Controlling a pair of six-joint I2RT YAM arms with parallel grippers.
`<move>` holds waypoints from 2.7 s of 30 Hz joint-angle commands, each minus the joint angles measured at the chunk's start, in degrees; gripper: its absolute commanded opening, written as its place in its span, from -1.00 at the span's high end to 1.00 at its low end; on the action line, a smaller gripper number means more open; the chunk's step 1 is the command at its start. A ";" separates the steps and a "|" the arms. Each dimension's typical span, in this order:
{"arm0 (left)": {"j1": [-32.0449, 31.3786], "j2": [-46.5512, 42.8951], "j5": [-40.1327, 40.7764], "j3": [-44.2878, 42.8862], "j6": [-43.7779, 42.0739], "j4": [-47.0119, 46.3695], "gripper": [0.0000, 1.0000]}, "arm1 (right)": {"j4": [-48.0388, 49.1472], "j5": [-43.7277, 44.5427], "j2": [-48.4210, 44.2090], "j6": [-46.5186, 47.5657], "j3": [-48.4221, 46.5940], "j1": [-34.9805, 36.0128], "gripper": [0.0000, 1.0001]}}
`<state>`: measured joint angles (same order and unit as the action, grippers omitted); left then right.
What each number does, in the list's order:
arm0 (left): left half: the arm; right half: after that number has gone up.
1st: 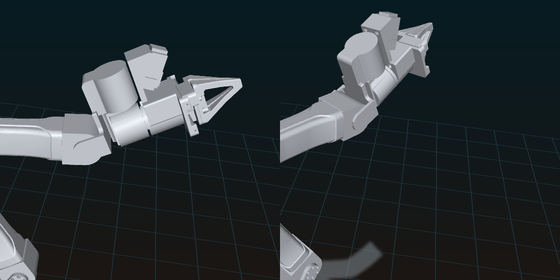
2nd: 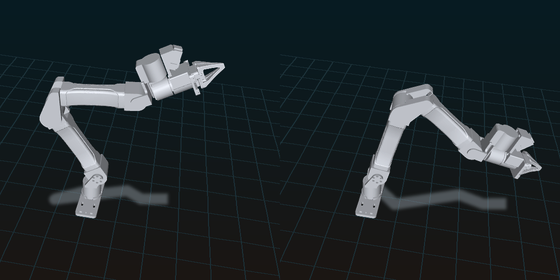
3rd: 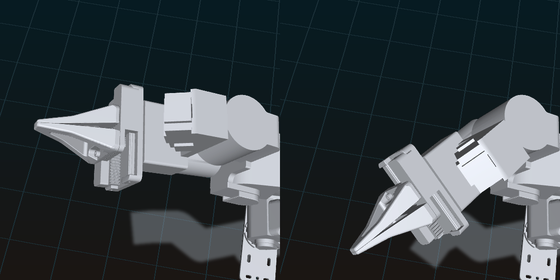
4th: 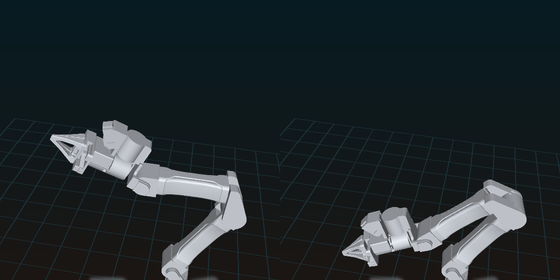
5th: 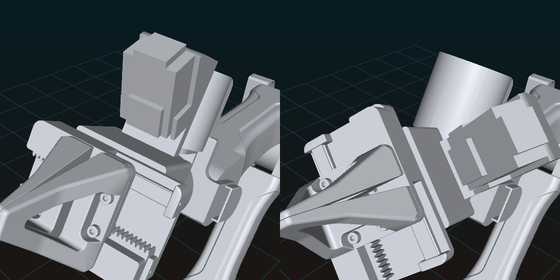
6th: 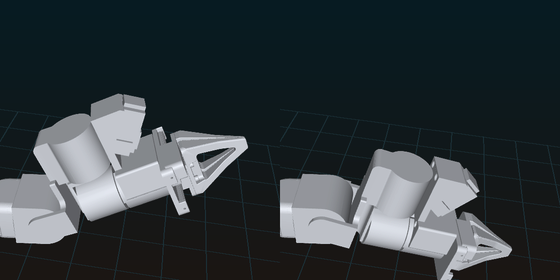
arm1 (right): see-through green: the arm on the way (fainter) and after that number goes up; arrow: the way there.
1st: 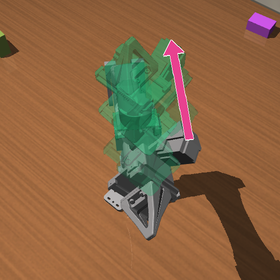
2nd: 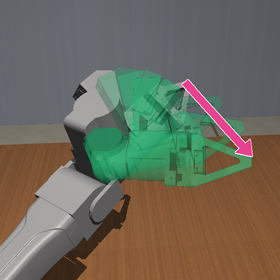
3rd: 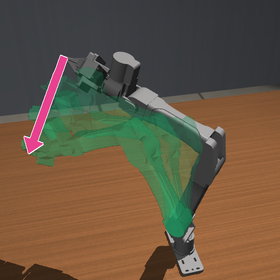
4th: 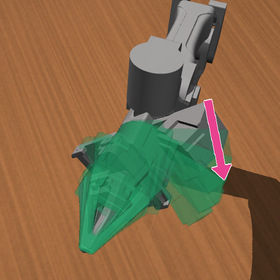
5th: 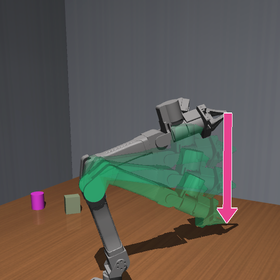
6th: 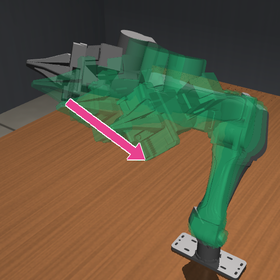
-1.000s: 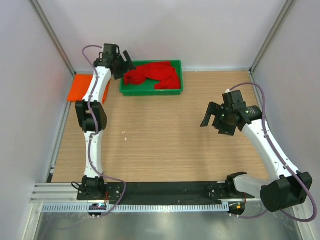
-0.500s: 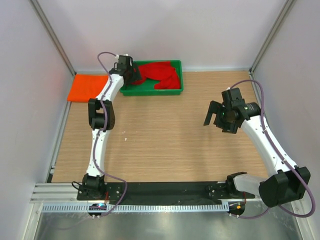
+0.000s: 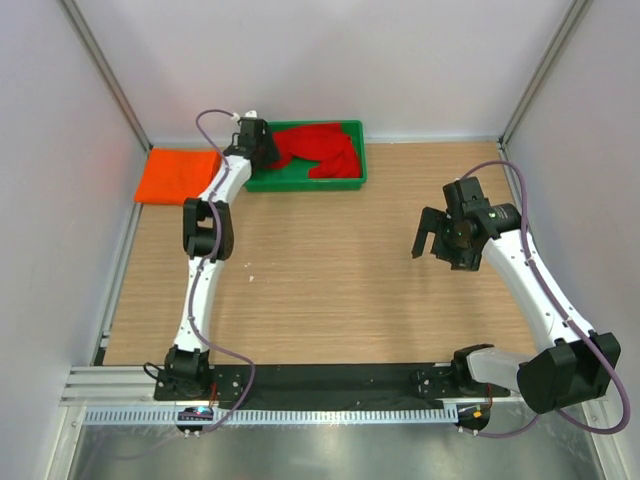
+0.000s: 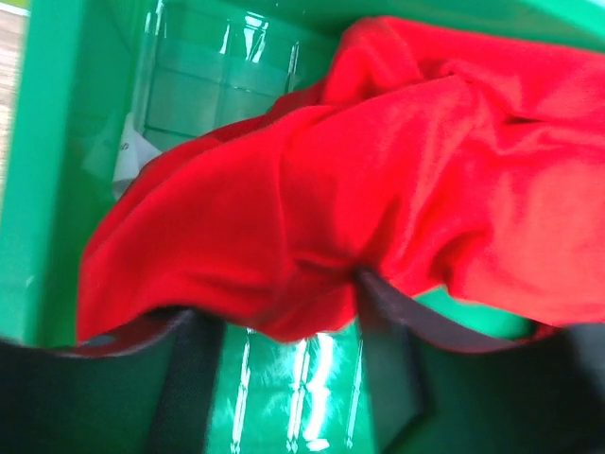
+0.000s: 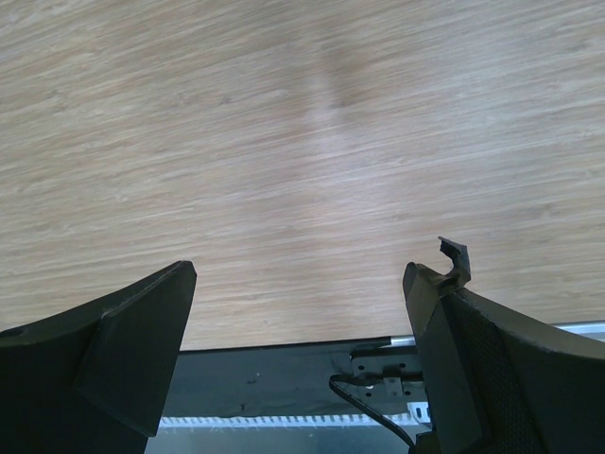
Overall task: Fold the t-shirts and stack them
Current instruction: Grab the tshirt from the pile, then move the tshirt to the center of the board, then flatten the tshirt out
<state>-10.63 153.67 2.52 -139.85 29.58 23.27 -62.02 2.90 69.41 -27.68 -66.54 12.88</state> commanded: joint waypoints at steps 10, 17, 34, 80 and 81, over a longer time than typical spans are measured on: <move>-2.81 -4.77 -1.20 -4.99 -0.84 -6.74 1.00 | -1.44 1.50 -1.29 1.40 0.98 -0.32 -0.99; -3.96 -19.53 -4.00 -5.08 1.09 -9.38 1.00 | -0.56 0.53 -1.99 4.65 0.01 -0.32 -0.99; -23.63 -73.40 -0.87 40.93 2.32 4.85 1.00 | 2.08 0.11 -12.18 2.81 1.76 11.81 -0.99; -6.16 -86.26 -17.65 83.52 6.63 19.01 -0.24 | 16.93 2.19 41.42 9.05 -26.79 32.82 -0.15; -6.07 -84.16 -17.55 82.82 6.11 19.10 -0.24 | 16.84 3.16 42.03 8.88 -27.14 32.73 0.02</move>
<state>-17.28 68.07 -7.31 -54.41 39.40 46.98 -45.30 0.82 110.91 -18.94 -90.24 45.63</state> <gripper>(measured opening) 0.622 0.545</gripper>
